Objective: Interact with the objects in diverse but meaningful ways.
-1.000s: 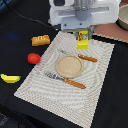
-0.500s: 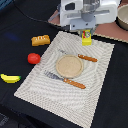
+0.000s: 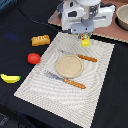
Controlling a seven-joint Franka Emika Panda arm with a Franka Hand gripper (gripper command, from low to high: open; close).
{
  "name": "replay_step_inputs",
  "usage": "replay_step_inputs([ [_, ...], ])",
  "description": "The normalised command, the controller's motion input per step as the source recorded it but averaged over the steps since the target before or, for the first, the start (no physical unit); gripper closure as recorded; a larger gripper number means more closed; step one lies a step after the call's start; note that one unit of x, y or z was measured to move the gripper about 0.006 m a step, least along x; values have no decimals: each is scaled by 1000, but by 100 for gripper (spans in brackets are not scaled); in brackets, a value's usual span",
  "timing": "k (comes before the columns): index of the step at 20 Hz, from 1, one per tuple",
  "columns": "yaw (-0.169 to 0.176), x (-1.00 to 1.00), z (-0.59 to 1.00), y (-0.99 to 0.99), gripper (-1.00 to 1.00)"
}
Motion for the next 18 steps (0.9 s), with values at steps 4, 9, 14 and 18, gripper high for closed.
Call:
replay_step_inputs([
  [4, 27, 0, -350, 229, 100],
  [9, 6, 21, -259, 178, 100],
  [14, 0, 84, -87, 106, -100],
  [18, 0, 40, -106, 83, -100],
])
